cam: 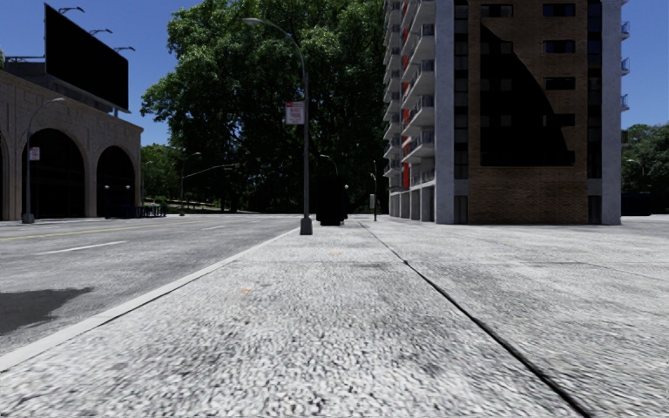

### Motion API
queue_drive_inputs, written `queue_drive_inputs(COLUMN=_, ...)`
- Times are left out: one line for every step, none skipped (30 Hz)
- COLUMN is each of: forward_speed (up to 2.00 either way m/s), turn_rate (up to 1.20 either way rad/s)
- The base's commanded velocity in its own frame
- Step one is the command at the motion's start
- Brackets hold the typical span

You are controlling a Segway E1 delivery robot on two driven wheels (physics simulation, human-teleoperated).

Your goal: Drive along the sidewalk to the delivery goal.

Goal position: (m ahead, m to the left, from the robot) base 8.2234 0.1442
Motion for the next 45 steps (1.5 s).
queue_drive_inputs(forward_speed=2.00, turn_rate=0.22)
queue_drive_inputs(forward_speed=2.00, turn_rate=0.22)
queue_drive_inputs(forward_speed=2.00, turn_rate=0.32)
queue_drive_inputs(forward_speed=2.00, turn_rate=0.34)
queue_drive_inputs(forward_speed=2.00, turn_rate=0.35)
queue_drive_inputs(forward_speed=2.00, turn_rate=0.35)
queue_drive_inputs(forward_speed=2.00, turn_rate=0.35)
queue_drive_inputs(forward_speed=2.00, turn_rate=0.35)
queue_drive_inputs(forward_speed=2.00, turn_rate=0.28)
queue_drive_inputs(forward_speed=2.00, turn_rate=0.17)
queue_drive_inputs(forward_speed=2.00, turn_rate=0.08)
queue_drive_inputs(forward_speed=2.00, turn_rate=0.08)
queue_drive_inputs(forward_speed=2.00, turn_rate=0.00)
queue_drive_inputs(forward_speed=2.00, turn_rate=0.00)
queue_drive_inputs(forward_speed=1.98, turn_rate=0.00)
queue_drive_inputs(forward_speed=1.98, turn_rate=0.00)
queue_drive_inputs(forward_speed=1.97, turn_rate=0.00)
queue_drive_inputs(forward_speed=1.96, turn_rate=0.00)
queue_drive_inputs(forward_speed=1.96, turn_rate=0.00)
queue_drive_inputs(forward_speed=1.96, turn_rate=0.00)
queue_drive_inputs(forward_speed=1.96, turn_rate=0.00)
queue_drive_inputs(forward_speed=1.96, turn_rate=0.00)
queue_drive_inputs(forward_speed=1.96, turn_rate=0.00)
queue_drive_inputs(forward_speed=1.96, turn_rate=0.00)
queue_drive_inputs(forward_speed=1.96, turn_rate=0.00)
queue_drive_inputs(forward_speed=1.96, turn_rate=0.00)
queue_drive_inputs(forward_speed=1.96, turn_rate=0.00)
queue_drive_inputs(forward_speed=1.96, turn_rate=0.00)
queue_drive_inputs(forward_speed=1.96, turn_rate=0.00)
queue_drive_inputs(forward_speed=1.96, turn_rate=0.00)
queue_drive_inputs(forward_speed=1.96, turn_rate=0.00)
queue_drive_inputs(forward_speed=1.96, turn_rate=0.00)
queue_drive_inputs(forward_speed=1.96, turn_rate=0.00)
queue_drive_inputs(forward_speed=1.94, turn_rate=0.00)
queue_drive_inputs(forward_speed=1.93, turn_rate=0.00)
queue_drive_inputs(forward_speed=1.93, turn_rate=0.00)
queue_drive_inputs(forward_speed=1.91, turn_rate=0.00)
queue_drive_inputs(forward_speed=1.84, turn_rate=0.00)
queue_drive_inputs(forward_speed=1.80, turn_rate=0.00)
queue_drive_inputs(forward_speed=1.79, turn_rate=0.00)
queue_drive_inputs(forward_speed=1.79, turn_rate=0.00)
queue_drive_inputs(forward_speed=1.78, turn_rate=0.00)
queue_drive_inputs(forward_speed=1.78, turn_rate=0.00)
queue_drive_inputs(forward_speed=1.78, turn_rate=0.00)
queue_drive_inputs(forward_speed=1.78, turn_rate=0.00)
